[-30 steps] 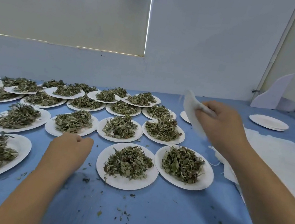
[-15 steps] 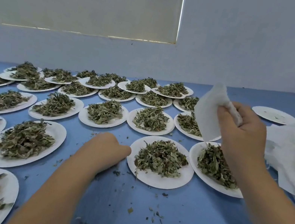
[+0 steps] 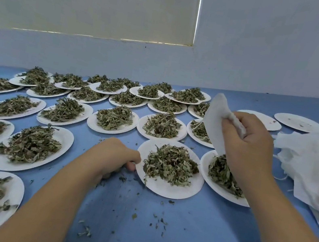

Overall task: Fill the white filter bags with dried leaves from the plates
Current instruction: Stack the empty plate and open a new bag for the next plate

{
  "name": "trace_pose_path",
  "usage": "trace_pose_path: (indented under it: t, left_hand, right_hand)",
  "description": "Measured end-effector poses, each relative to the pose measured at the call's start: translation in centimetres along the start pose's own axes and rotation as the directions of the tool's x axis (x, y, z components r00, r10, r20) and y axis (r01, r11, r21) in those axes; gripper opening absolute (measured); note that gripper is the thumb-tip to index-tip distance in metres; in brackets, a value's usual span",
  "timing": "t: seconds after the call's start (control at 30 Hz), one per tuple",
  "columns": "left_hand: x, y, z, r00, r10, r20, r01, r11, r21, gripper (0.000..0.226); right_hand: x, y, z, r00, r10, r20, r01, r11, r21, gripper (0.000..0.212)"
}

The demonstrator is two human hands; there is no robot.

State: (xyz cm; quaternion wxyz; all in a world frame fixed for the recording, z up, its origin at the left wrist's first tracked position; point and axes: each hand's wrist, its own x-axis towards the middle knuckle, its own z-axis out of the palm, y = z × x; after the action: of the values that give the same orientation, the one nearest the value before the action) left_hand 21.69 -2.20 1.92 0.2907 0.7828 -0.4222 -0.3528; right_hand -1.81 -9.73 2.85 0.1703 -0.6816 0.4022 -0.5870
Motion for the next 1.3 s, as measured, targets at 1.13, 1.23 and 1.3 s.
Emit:
trace_pose_path:
  t: [1.13, 1.23, 1.3]
  left_hand:
    - [-6.1, -3.7, -3.4, 0.962, 0.247, -0.115, -0.251, 0.968, -0.021, 0.005]
    - [-5.6, -2.9, -3.5, 0.859, 0.420, -0.293, -0.462, 0.883, -0.089, 0.007]
    - [-5.3, -1.9, -3.5, 0.805, 0.476, -0.352, -0.557, 0.811, -0.177, 0.013]
  right_hand:
    - [-1.5, -1.6, 0.8, 1.000, -0.016, 0.008, 0.015, 0.996, 0.087, 0.022]
    - [-1.2, -3.6, 1.7, 0.996, -0.079, 0.044, 0.072, 0.986, 0.153, 0.025]
    - [-0.8, -5.0, 2.6, 0.984, -0.132, 0.118, 0.112, 0.979, 0.168, 0.028]
